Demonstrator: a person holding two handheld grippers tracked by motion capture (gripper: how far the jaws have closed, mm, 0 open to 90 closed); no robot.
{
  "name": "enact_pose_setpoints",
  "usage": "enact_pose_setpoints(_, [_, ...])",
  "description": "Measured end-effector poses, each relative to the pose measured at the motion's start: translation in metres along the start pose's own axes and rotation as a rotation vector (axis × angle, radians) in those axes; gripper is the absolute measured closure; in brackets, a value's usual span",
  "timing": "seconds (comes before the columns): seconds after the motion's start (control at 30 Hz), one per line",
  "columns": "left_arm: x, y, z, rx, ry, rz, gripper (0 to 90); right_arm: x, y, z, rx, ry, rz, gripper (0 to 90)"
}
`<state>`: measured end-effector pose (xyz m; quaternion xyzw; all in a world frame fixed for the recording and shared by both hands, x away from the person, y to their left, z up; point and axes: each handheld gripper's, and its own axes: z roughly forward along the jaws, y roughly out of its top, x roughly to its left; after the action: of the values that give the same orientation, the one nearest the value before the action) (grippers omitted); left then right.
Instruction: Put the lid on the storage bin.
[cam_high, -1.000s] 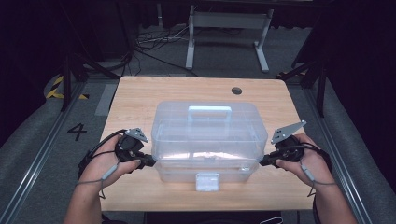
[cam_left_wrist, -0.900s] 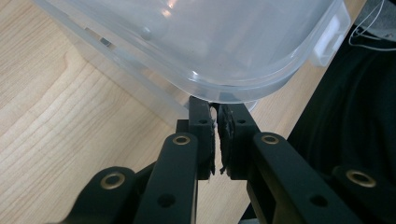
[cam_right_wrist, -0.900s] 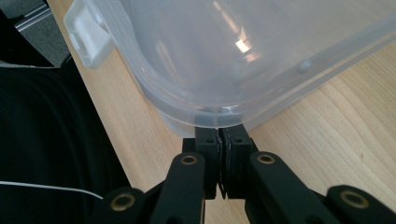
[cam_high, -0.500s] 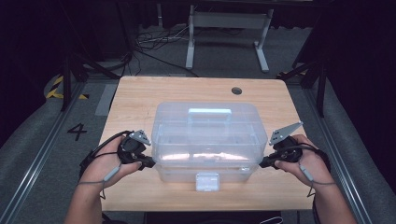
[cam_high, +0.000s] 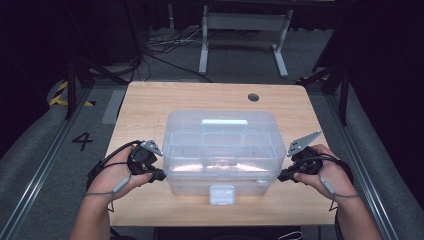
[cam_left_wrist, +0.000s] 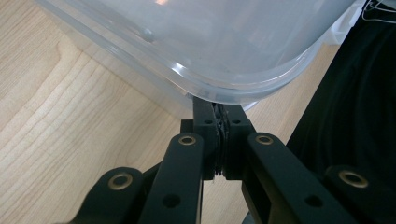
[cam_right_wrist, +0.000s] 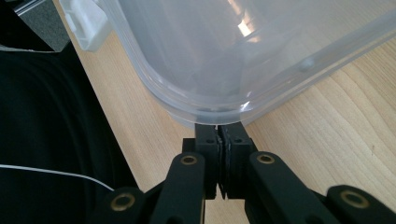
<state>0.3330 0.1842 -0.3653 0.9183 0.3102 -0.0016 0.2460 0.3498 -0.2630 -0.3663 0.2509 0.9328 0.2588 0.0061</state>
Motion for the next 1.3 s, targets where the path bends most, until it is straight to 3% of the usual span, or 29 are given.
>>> enact_pose_setpoints(0.73, [0.003, -0.005, 0.000, 0.038, 0.021, -0.018, 86.8, 0.002, -0.002, 0.001, 0.068, -0.007, -0.011, 87.6])
enact_pose_setpoints(1.07, [0.004, -0.008, -0.006, -0.009, 0.027, -0.030, 85.4, 0.001, -0.003, -0.004, 0.053, -0.001, -0.008, 86.9])
enact_pose_setpoints(1.3, [0.002, -0.011, -0.018, -0.148, 0.035, -0.065, 84.9, -0.003, -0.003, -0.015, 0.000, -0.009, -0.003, 86.4])
